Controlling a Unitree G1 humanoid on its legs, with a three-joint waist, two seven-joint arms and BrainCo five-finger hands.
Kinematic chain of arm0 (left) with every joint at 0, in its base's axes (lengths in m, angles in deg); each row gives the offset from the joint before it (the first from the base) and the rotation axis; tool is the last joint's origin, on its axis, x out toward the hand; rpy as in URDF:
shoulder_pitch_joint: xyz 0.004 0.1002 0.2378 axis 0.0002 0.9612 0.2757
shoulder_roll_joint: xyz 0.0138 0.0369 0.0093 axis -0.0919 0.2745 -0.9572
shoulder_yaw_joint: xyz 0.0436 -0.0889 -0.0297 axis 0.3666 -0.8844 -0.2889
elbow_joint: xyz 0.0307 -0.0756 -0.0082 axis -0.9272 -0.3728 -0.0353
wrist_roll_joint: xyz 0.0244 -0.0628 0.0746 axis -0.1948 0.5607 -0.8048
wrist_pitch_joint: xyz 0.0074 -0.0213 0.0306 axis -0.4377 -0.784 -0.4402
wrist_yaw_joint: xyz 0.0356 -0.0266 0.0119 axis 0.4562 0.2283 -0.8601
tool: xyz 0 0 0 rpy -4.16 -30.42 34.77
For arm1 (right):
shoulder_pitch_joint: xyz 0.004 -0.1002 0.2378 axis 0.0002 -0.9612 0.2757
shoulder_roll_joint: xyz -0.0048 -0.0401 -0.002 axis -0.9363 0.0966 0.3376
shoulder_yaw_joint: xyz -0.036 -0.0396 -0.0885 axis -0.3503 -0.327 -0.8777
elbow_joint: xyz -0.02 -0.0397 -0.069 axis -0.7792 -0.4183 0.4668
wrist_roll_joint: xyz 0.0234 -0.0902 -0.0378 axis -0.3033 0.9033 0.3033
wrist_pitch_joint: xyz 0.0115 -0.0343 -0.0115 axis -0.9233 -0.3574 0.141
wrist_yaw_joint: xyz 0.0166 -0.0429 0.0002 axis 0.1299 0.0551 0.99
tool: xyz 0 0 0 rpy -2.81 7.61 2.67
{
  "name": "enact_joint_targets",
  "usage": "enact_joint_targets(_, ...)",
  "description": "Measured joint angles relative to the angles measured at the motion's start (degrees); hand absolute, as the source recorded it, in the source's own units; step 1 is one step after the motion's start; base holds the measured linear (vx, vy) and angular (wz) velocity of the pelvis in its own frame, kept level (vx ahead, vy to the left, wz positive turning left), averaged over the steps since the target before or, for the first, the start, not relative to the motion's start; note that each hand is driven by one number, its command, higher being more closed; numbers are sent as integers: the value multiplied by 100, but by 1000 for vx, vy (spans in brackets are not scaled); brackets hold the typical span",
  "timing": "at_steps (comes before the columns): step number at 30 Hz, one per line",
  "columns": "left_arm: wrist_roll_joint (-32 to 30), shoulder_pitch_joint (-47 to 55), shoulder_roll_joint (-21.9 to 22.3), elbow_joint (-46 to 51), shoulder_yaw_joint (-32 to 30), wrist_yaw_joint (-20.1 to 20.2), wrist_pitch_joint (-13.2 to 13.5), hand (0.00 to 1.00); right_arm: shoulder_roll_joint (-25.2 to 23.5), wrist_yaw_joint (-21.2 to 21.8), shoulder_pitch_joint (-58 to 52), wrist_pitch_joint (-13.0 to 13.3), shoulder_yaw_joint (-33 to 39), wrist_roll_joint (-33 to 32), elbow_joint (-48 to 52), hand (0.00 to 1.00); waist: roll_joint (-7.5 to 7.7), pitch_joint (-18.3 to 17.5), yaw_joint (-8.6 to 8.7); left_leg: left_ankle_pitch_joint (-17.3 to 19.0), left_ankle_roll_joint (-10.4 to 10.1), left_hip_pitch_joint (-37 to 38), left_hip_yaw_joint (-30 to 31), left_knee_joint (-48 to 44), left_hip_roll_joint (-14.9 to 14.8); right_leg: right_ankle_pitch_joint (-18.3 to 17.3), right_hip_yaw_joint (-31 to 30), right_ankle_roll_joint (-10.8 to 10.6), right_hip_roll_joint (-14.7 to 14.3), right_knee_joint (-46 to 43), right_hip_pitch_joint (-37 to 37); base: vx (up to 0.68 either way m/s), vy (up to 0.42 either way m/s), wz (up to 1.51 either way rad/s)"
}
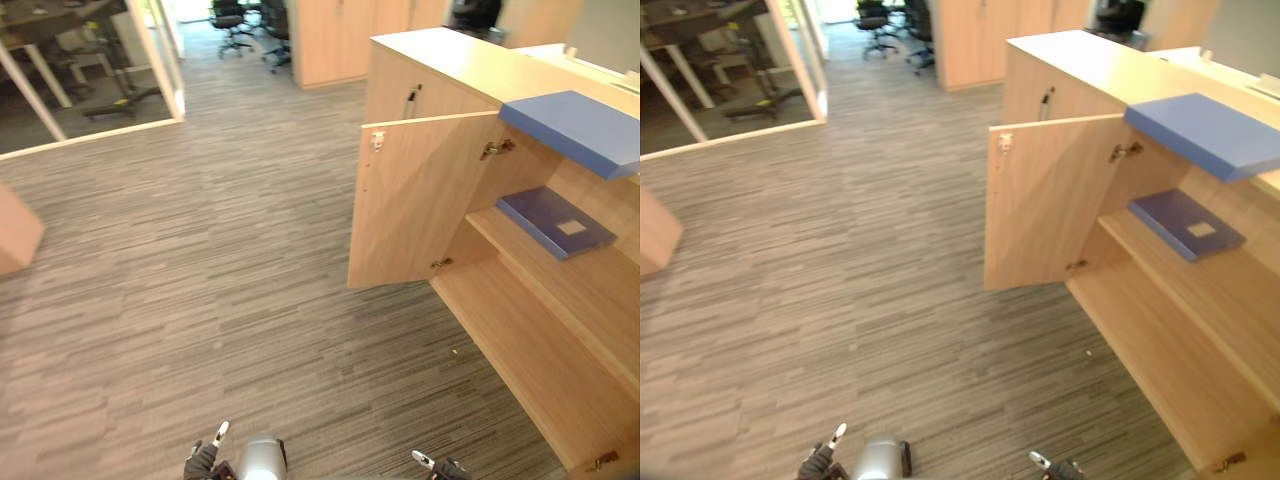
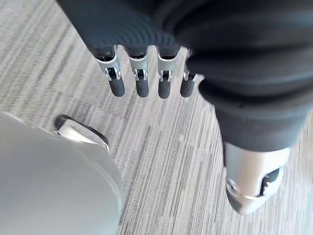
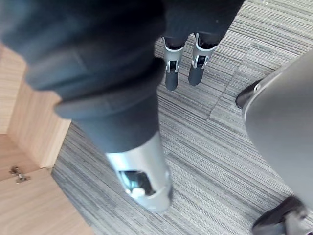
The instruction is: Walk over to the cabinet, pick up the folder, carry it to the office cabinet, place the folder inside the office cabinet, then close the office cabinet door
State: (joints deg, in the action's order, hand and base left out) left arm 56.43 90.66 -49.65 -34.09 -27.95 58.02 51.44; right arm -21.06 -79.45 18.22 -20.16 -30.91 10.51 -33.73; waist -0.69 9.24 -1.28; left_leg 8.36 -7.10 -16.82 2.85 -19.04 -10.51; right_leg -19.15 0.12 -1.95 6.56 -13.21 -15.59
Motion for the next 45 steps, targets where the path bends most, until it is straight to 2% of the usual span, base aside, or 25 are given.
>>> enact_joint_targets(1, 1, -21, -59, -60, 22, -32, -3, 0, -31, -25, -30, 7, -22, 0, -5, 0, 49, -58, -46, -485, -162, -11, -10, -350, 29, -59, -269, -86, 136, -22, -75, 548, 492, -132)
enact_joint_targets(3, -6, -38, -222, -134, 66, -97, -2, 0, -189, -30, -94, -2, -20, 0, -16, 0, 292, -291, -51, -205, -70, -66, -265, -932, 231, 89, -544, -163, 501, -259, 94, 532, 469, -106)
enact_joint_targets(4, -18, -110, -315, -215, 132, -104, -2, 0, -305, -23, -137, -7, 3, 1, -38, 0, 468, -411, -33, 50, 54, -52, -509, -1171, 334, 263, -701, -170, 715, -583, 283, 513, 443, -70)
enact_joint_targets(5, -19, -126, -414, -294, 241, -107, -2, 0, -349, -18, -117, -13, 72, 4, -95, 0, 560, -475, -22, 301, 198, 108, -755, -1295, 440, 502, -860, -174, 891, -1093, 516, 520, 445, -67)
enact_joint_targets(6, -19, -138, -464, -373, 327, -108, -10, 0, -362, -16, -110, -11, 132, 7, -114, 0, 565, -478, 8, 397, 275, 225, -879, -1303, 486, 677, -892, -152, 967, -1472, 683, 490, 450, -60)
enact_joint_targets(8, -21, -127, -542, -560, 537, -109, -36, 0, -277, 29, 10, -9, 349, 7, -212, 0, 515, -451, 94, 576, 527, 858, -1340, -1020, 609, 1357, -822, -58, 1196, -2979, 1401, 467, 415, -70)
enact_joint_targets(9, -30, -101, -554, -585, 580, -109, -47, 0, -210, 44, 17, -3, 348, 6, -225, 0, 454, -437, 103, 594, 560, 1307, -1562, -743, 613, 1334, -498, -39, 1244, -3795, 1806, 363, 288, -79)
enact_joint_targets(12, -210, -29, -656, -671, 910, -109, -62, 0, -132, 44, -15, 60, 346, -7, -197, 0, 339, -418, 252, 596, 568, 2223, -1894, -3, 612, 1063, 647, 107, 1262, -4988, 2604, 311, 143, -63)
enact_joint_targets(14, -324, -4, -712, -689, 1077, -109, -64, 0, -91, 45, -16, 103, 350, -21, -199, 0, 303, -395, 292, 587, 552, 2569, -2099, 288, 602, 742, 1259, 99, 1220, -4667, 2906, 330, -15, -57)
enact_joint_targets(16, -322, -7, -744, -765, 1120, -112, -67, 0, -64, 43, -12, 104, 330, -27, -195, 0, 296, -386, 327, 593, 542, 2811, -2257, 388, 590, 634, 2060, 156, 1192, -3658, 3017, 367, -100, -62)
enact_joint_targets(17, -312, 2, -740, -777, 1051, -126, -72, 0, -50, 33, -25, 101, 308, -24, -193, 0, 302, -374, 343, 638, 462, 2926, -2327, 423, 653, 817, 2646, 419, 1094, -2790, 2911, 374, -146, -88)
enact_joint_targets(18, -317, -23, -571, -798, 990, -155, -81, 0, 55, 22, 27, 105, 318, -20, -195, 0, 64, -328, 293, 635, 447, 3004, -2442, 564, 503, 770, 2870, 486, 804, -2287, 2685, 359, -149, -96)
enact_joint_targets(20, -326, -160, -387, -889, 1003, -174, -89, 0, 183, 12, 105, 118, 345, -29, -165, 0, -241, -165, 357, 597, 401, 3102, -2579, 779, 381, 791, 2994, 509, 511, -1932, 2642, 203, -93, -79)
enact_joint_targets(22, -356, -373, -233, -886, 1041, -178, -92, 0, 281, -16, 87, 75, 337, -21, -174, 0, -221, 12, 413, 490, 325, 3303, -2778, 1015, 366, 790, 3070, 511, 462, -2014, 2652, 108, -65, -47)
enact_joint_targets(27, -647, -643, -98, -870, 1052, -167, -116, 0, 228, -24, -46, 6, 310, 0, -60, 0, -122, 75, 443, 394, 294, 3396, -3151, 1091, 370, 743, 3246, 470, 336, -1758, 2655, 21, -62, -40)
enact_joint_targets(28, -743, -661, -98, -867, 1054, -165, -120, 0, 186, -21, -115, -9, 318, -4, 3, 0, -55, 46, 456, 407, 265, 3403, -3264, 1105, 372, 352, 3458, 482, 381, -1671, 2654, -29, -60, -34)
enact_joint_targets(31, -740, -667, -177, -890, 1055, -162, -159, 0, 140, -17, -155, -10, 354, -45, -12, 0, -3, 33, 504, 453, 191, 3388, -3395, 1056, 289, 304, 3674, 458, 344, -1630, 2633, 26, -65, -29)
enact_joint_targets(34, -715, -621, -292, -858, 1009, -151, -168, 0, 17, -20, -220, -9, 514, -218, -23, 0, 84, 10, 498, 602, 43, 3040, -3377, -193, -208, 300, 3661, 462, -7, -1219, 2372, 102, -184, -38)
enact_joint_targets(35, -693, -515, -316, -721, 987, -143, -163, 0, 10, -20, -255, -6, 480, -219, -20, 0, 74, -14, 464, 520, 129, 2576, -3132, -1641, -713, 321, 3589, 479, -283, -912, 2082, 218, -238, -72)
enact_joint_targets(36, -688, -394, -312, -565, 876, -132, -150, 0, 26, -23, -263, 0, 374, -219, -15, 0, 58, -30, 438, 364, 145, 2087, -2642, -2892, -999, 475, 3336, 592, -550, -775, 1908, 228, -197, -84)
enact_joint_targets(37, -672, -366, -293, -512, 798, -132, -151, 0, 70, -26, -263, 4, 285, -218, -14, 0, 26, -47, 412, 377, 115, 1854, -2366, -3441, -1063, 474, 3238, 612, -670, -735, 1846, 214, -48, -89)
enact_joint_targets(39, -553, -335, -284, -409, 655, -142, -141, 0, 83, -37, -173, 27, 96, -218, -5, 0, 47, -40, 301, 520, 71, 1172, -1658, -4496, -884, 465, 2812, 684, -914, -587, 1605, 222, 13, -98)
enact_joint_targets(41, -509, -331, -322, -330, 613, -158, -123, 0, 69, -65, -130, 44, -95, -206, 4, 0, 127, 4, 192, 713, 127, 719, -1440, -4390, -602, 481, 2448, 683, -956, -439, 1383, 207, 39, -105)
enact_joint_targets(43, -462, -272, -293, -179, 602, -187, -61, 0, 70, -101, -108, 48, -368, -200, 31, 0, 163, 32, 115, 890, 192, 371, -1252, -3694, -369, 551, 2108, 589, -943, -263, 1188, 178, 84, -106)
enact_joint_targets(45, -452, -243, -235, -76, 624, -236, -1, 0, 6, -140, 14, 48, -465, -173, 35, 0, 172, 38, 42, 905, 199, 344, -950, -2050, -149, 594, 1699, 539, -868, -156, 948, 186, 164, -98)
